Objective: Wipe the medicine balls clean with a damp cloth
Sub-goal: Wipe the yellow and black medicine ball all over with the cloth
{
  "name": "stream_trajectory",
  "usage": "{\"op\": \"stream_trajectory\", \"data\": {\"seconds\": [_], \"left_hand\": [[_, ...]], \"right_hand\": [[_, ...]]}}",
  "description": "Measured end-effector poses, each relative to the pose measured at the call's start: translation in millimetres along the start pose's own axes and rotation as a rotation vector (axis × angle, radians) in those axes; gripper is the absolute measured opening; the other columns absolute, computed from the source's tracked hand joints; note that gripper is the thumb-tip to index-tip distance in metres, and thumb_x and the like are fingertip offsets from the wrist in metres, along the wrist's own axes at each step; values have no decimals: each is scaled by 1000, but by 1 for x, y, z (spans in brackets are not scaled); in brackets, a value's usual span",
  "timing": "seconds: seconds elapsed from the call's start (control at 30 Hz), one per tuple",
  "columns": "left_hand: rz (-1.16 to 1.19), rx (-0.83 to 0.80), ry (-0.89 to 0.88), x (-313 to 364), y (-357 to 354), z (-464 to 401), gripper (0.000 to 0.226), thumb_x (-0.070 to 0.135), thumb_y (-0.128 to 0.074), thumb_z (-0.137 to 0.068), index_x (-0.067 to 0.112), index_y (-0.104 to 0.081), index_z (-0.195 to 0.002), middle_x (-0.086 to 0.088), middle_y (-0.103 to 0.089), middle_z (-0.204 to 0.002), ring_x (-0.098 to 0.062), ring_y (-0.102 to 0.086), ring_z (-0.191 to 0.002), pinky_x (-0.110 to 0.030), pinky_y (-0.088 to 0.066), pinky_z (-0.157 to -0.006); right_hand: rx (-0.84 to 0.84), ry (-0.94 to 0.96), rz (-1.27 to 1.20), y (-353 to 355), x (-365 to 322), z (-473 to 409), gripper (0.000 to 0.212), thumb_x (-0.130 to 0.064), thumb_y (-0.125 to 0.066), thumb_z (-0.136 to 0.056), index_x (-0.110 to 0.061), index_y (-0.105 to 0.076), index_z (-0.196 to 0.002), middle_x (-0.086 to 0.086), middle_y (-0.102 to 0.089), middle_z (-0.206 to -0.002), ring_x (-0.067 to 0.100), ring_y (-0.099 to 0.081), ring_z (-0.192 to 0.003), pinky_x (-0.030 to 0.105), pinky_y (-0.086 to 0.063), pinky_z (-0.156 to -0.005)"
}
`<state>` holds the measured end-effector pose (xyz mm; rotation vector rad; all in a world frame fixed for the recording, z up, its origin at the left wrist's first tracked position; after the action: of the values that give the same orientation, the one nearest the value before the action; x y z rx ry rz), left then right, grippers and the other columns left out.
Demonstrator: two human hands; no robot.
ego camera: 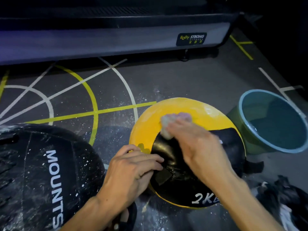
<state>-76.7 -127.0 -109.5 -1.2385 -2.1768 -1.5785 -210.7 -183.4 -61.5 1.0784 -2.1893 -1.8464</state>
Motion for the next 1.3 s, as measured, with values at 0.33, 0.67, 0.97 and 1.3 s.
{"op": "stream_trajectory", "data": {"seconds": [0.33, 0.67, 0.97, 1.3], "left_hand": [[-73, 44, -2, 12, 7, -18, 21, 25, -62, -87, 30, -81, -96, 20, -75, -107, -2, -68, -100, -23, -40, -103], [-142, -104, 71, 3, -14, -24, 40, 58, -55, -97, 36, -73, -125, 23, -63, -136, -1, -55, -130, -30, -34, -115], [-158, -70, 30, 12, -20, -25, 37, 55, -59, -95, 33, -77, -120, 22, -66, -132, -3, -57, -127, -28, -35, -113], [-175, -58, -15, 24, -25, -25, 36, 54, -59, -97, 33, -77, -120, 23, -65, -133, -6, -59, -126, -28, -38, -105]], "right_hand": [[340, -339, 54, 45, 62, 52, 33, 9, -67, -90, -12, -75, -114, -17, -63, -130, -1, -56, -130, 26, -40, -115], [247, -380, 154, 63, 79, 53, 34, 0, -66, -90, -28, -75, -107, -6, -76, -106, 18, -68, -95, 27, -49, -82], [61, -166, 104, 15, 23, 19, 25, -5, -63, -89, -24, -70, -104, -9, -69, -112, 24, -57, -96, 38, -54, -78], [133, -230, 18, 16, 30, 3, 18, -7, -67, -90, -19, -74, -101, -1, -70, -101, 24, -60, -92, 31, -45, -81]]}}
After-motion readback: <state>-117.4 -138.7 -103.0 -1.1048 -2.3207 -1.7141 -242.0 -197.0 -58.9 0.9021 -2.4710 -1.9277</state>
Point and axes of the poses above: each hand's wrist, its own z-axis away from the middle knuckle, its own y-axis out of the back of the hand, x = y × z, the point moved 9 cm from there along -z, towards the middle knuckle
